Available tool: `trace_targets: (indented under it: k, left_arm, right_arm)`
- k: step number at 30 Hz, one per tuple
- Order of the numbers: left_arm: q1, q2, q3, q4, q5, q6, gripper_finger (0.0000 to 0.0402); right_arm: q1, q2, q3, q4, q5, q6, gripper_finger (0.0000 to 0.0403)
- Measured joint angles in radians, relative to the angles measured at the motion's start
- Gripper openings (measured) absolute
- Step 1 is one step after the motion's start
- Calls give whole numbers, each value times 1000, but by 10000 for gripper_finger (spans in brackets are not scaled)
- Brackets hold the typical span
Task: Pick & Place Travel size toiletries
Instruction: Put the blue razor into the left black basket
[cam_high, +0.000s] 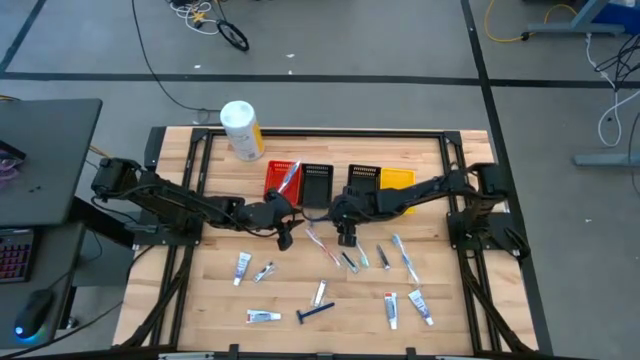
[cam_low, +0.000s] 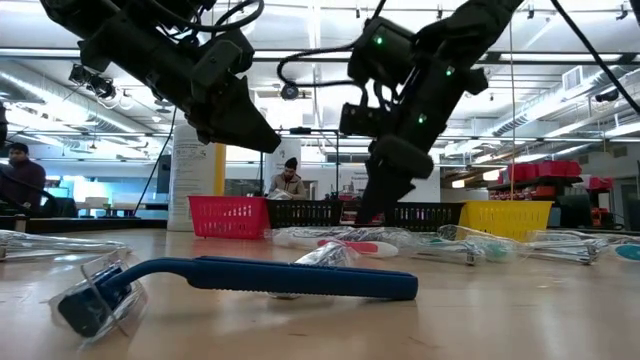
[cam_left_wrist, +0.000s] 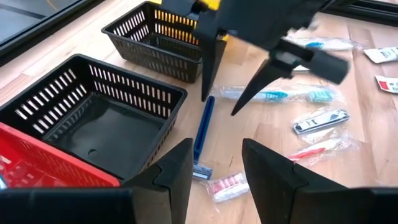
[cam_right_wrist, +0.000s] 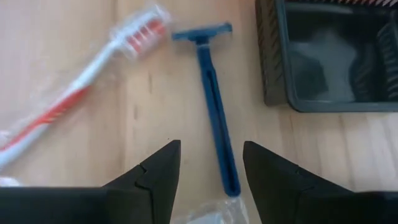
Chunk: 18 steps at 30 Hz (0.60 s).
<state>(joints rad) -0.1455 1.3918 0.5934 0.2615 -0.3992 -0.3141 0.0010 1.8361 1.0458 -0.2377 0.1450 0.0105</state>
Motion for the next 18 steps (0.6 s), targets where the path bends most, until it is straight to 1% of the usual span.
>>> trace_targets:
  k: [13,16,18]
  left_arm:
    - [0,0,0,37,0,21,146]
    - [0,0,0,38,0,41,146]
    - [0,0,0,40,0,45,146]
  right_arm:
    - [-40,62,0,33,-11,-27,183]
    - [-40,62,0,33,-14,-35,175]
    - [-37,62,0,33,-17,-37,162]
